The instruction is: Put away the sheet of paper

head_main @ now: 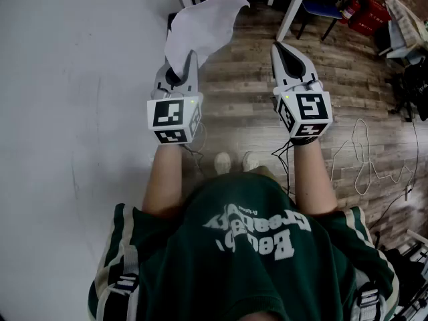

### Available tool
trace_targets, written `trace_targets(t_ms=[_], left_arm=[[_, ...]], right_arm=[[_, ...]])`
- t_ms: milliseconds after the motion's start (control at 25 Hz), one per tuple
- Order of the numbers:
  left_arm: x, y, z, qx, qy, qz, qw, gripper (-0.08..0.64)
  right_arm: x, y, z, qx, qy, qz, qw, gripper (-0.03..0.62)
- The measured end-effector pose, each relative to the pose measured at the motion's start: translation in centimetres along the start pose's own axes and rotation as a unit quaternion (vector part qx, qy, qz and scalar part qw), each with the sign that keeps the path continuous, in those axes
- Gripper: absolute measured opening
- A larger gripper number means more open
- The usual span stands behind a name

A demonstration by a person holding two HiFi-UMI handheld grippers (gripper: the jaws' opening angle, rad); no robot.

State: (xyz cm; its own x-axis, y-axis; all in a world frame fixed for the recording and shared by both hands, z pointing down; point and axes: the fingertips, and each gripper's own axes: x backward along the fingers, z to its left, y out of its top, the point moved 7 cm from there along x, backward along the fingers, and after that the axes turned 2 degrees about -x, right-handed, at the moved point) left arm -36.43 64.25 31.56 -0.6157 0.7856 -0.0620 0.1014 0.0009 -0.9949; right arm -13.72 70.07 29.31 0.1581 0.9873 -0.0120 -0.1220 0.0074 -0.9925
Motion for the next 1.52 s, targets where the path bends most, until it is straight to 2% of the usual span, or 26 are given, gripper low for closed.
trace_targets(t_ms=[800, 1520], left_arm=[[-0.2, 0.5, 0.8, -0.004, -0.010, -0.009, 0.9999, 0.000], [-1.0, -0.3, 4.6, -0.010, -0.033, -0.007, 0.9994, 0.000]], right_arm=[[-0.3, 0.1, -0.2, -0.005, -0.018, 0.000, 1.000, -0.005], [-1.2, -0.9, 2.1, -0.008, -0.051, 0.021, 0.998, -0.006]])
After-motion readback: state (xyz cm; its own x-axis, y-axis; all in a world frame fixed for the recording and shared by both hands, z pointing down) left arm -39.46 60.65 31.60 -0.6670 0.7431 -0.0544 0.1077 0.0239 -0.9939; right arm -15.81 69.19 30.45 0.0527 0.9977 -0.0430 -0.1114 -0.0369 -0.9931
